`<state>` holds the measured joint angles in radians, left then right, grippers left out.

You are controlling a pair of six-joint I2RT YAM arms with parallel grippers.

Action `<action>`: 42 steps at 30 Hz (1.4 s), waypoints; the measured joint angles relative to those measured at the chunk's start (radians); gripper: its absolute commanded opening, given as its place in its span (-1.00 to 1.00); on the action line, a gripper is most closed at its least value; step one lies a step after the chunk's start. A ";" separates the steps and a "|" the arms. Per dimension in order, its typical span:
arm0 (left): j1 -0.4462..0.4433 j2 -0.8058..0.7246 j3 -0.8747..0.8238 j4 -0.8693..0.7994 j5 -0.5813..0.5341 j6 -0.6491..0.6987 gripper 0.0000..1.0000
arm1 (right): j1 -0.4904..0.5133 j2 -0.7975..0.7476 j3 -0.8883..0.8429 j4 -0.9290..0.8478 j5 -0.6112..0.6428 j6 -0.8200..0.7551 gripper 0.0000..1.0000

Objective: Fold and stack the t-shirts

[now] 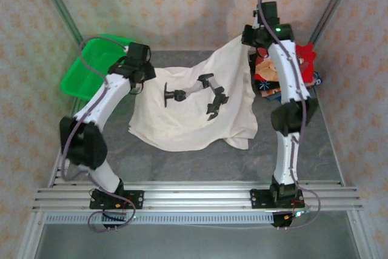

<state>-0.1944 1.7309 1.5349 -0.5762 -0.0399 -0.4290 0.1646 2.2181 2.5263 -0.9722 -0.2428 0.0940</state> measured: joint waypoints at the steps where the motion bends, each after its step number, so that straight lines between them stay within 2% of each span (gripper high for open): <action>1: 0.001 0.034 0.017 -0.004 -0.008 -0.009 0.77 | 0.000 0.038 0.013 0.010 0.002 0.003 0.08; 2: 0.001 0.062 0.040 -0.014 -0.020 -0.019 0.86 | -0.002 0.064 0.018 0.012 0.006 0.002 0.14; 4: 0.001 0.077 0.082 -0.036 -0.029 -0.035 0.90 | -0.004 0.073 0.018 -0.003 0.008 0.001 0.22; 7: 0.006 -0.007 0.086 -0.056 -0.029 -0.056 0.99 | -0.005 0.000 -0.029 -0.006 -0.010 0.006 0.36; 10: 0.008 -0.220 -0.018 -0.095 -0.031 -0.077 1.00 | -0.002 -0.221 -0.274 0.006 -0.060 0.029 0.46; 12: 0.015 -0.391 -0.114 -0.138 -0.021 -0.096 1.00 | 0.007 -0.424 -0.504 0.037 -0.100 0.060 0.56; 15: 0.036 -0.573 -0.257 -0.209 -0.009 -0.117 0.98 | 0.024 -0.720 -0.832 0.082 -0.169 0.142 0.60; 18: 0.092 -0.637 -0.426 -0.253 0.057 -0.157 0.88 | 0.031 -0.958 -1.105 0.101 -0.237 0.237 0.60; 21: 0.151 -0.616 -0.599 -0.278 0.107 -0.199 0.78 | 0.031 -1.083 -1.324 0.098 -0.280 0.319 0.59; 26: 0.223 -0.571 -0.757 -0.277 0.187 -0.245 0.55 | 0.031 -1.133 -1.644 0.113 -0.331 0.430 0.56; 29: 0.269 -0.522 -0.792 -0.240 0.211 -0.257 0.48 | 0.031 -1.139 -1.748 0.124 -0.338 0.467 0.56; 35: 0.335 -0.463 -0.833 -0.129 0.234 -0.289 0.39 | 0.031 -1.155 -1.795 0.185 -0.341 0.482 0.55; 39: 0.345 -0.413 -0.838 -0.032 0.249 -0.317 0.34 | 0.031 -1.153 -1.819 0.211 -0.343 0.486 0.53; 42: 0.346 -0.362 -0.851 0.055 0.263 -0.345 0.25 | 0.031 -1.147 -1.844 0.231 -0.354 0.501 0.44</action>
<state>0.1516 1.3693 0.6842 -0.5209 0.2230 -0.7738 0.1959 1.0706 0.6823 -0.7410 -0.5972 0.5953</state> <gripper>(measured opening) 0.647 0.748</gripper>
